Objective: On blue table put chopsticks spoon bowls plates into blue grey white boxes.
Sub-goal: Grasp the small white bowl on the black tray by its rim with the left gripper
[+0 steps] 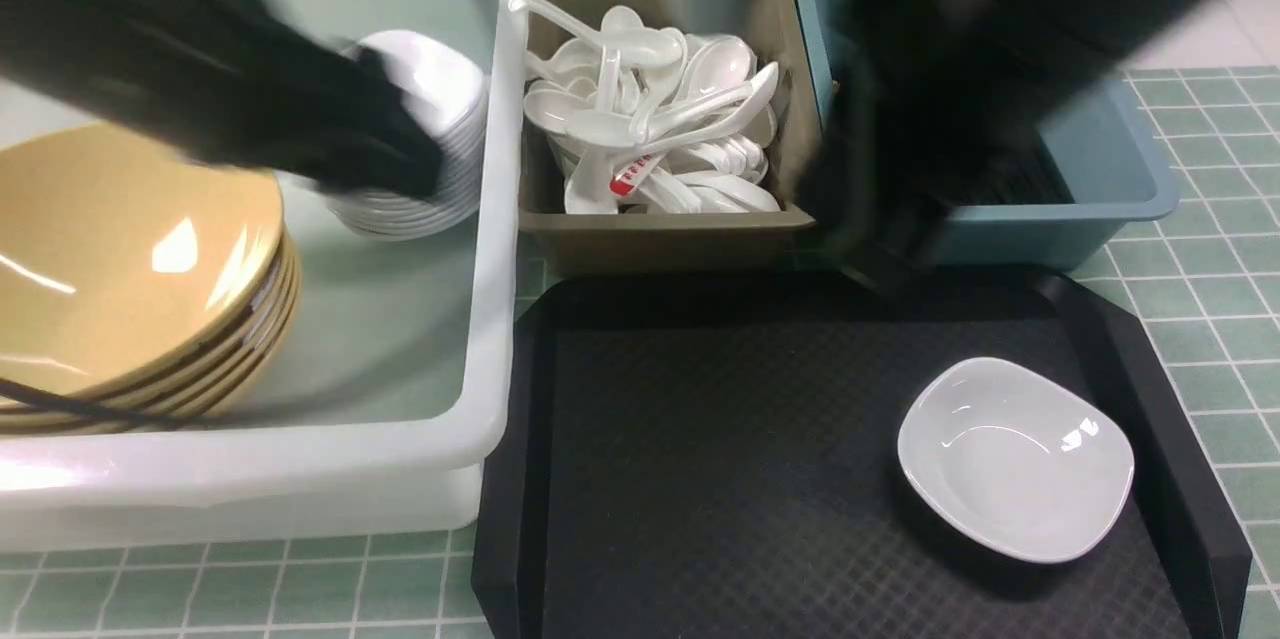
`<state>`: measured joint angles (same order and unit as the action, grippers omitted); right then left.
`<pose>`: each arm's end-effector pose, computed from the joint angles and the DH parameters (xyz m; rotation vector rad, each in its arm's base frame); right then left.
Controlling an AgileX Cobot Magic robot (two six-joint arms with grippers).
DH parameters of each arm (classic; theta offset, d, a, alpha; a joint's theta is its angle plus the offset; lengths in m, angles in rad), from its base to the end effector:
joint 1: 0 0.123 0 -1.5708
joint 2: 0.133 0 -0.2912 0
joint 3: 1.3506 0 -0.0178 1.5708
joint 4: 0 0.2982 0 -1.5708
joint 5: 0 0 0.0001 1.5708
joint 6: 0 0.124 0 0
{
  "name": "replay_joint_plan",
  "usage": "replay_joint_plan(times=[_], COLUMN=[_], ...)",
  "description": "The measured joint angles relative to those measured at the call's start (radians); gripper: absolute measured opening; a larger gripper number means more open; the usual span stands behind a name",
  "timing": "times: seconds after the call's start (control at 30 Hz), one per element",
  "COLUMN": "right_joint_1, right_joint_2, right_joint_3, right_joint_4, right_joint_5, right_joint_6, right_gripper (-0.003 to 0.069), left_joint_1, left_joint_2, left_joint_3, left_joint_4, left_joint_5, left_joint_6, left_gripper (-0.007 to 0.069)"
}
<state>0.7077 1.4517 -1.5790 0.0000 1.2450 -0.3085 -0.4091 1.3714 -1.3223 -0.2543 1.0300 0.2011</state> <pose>0.2700 0.2310 0.3886 -1.2690 2.2788 0.1432 0.3064 -0.1620 0.3423 0.6889 2.4706 -0.4087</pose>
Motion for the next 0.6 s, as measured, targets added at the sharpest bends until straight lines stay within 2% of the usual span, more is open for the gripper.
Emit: replay_joint_plan(times=[0.03,0.07,0.13,0.23,0.43,0.6], right_joint_1=[-0.026,-0.03,-0.079,-0.142,-0.241,-0.28], right_joint_2=[-0.055,-0.063,-0.169,-0.284,-0.45,-0.53], right_joint_3=[0.084,0.108,0.247,0.394,0.567,0.616], right_joint_4=[0.0,0.0,0.0,-0.01,-0.062,-0.071], right_joint_5=[-0.011,-0.014,-0.036,-0.045,-0.047,-0.046], right_joint_6=[0.021,0.027,0.058,0.1,0.149,0.153], right_gripper=[0.0046,0.0046,0.0046,0.0046,0.0046,0.0046], left_joint_1=[-0.083,-0.095,-0.216,-0.31,-0.403,-0.446], left_joint_2=[0.045,0.054,0.161,0.306,0.561,0.75], left_joint_3=[-0.003,-0.006,-0.033,-0.109,-0.302,-0.458], left_joint_4=[0.015,0.02,0.034,0.037,0.005,-0.007], left_joint_5=[-0.022,-0.03,-0.073,-0.088,-0.101,-0.125], left_joint_6=[-0.004,-0.008,-0.023,-0.03,-0.024,-0.022], left_gripper=[0.0381,0.0379,0.0377,0.0387,0.0429,0.044])
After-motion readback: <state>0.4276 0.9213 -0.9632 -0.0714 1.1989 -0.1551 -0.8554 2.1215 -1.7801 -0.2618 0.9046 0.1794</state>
